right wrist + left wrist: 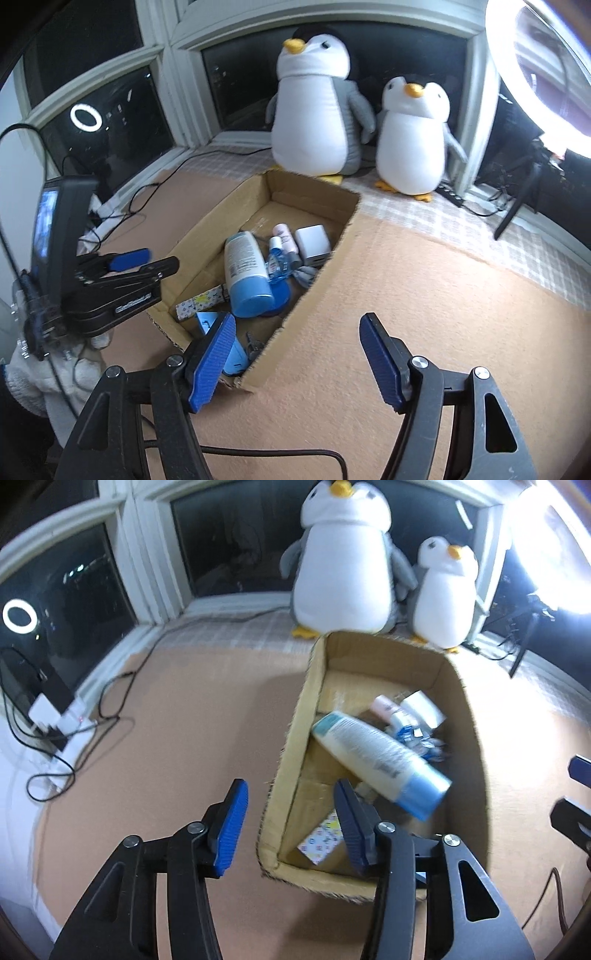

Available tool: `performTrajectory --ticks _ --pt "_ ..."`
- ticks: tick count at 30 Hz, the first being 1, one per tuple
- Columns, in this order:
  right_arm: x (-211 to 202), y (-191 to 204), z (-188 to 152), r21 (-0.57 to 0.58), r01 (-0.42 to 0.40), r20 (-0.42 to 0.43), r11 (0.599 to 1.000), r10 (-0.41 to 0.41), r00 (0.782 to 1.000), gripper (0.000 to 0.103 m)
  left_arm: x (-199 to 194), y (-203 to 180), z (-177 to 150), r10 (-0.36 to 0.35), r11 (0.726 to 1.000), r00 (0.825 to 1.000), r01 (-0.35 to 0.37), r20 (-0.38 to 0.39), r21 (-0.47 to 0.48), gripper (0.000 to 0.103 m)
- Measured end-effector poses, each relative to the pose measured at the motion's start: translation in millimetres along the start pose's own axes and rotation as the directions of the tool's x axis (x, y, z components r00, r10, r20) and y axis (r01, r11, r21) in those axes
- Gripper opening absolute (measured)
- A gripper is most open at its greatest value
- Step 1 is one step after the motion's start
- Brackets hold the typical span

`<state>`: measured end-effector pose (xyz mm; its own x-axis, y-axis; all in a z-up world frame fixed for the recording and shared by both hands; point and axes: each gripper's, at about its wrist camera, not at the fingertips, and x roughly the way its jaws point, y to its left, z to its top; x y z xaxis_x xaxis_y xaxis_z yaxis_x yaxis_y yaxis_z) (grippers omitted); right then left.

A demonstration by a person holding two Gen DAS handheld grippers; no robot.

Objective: Organize rigid objects

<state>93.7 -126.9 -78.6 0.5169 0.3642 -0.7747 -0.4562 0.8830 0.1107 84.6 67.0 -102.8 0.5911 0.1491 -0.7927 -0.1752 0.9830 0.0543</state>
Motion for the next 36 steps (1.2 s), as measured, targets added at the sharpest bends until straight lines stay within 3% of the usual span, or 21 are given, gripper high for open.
performTrajectory --ticks 15,26,36 --pt "-76.7 -25.8 -14.3 0.103 0.062 0.106 0.993 -0.073 0.992 0.077 -96.5 -35.0 -4.3 -0.087 0.996 0.989 0.082 0.122 0.044 0.080" --pt "-123.5 -26.4 -28.8 0.150 0.131 0.201 0.980 -0.160 0.966 0.083 -140.0 -42.2 -10.7 -0.108 0.994 0.976 0.101 0.189 0.049 0.082" --pt "-129.5 -20.3 -36.9 0.156 0.159 0.216 0.975 -0.191 0.958 0.084 -148.9 -40.7 -15.3 -0.105 0.994 0.974 0.099 0.200 0.042 0.082"
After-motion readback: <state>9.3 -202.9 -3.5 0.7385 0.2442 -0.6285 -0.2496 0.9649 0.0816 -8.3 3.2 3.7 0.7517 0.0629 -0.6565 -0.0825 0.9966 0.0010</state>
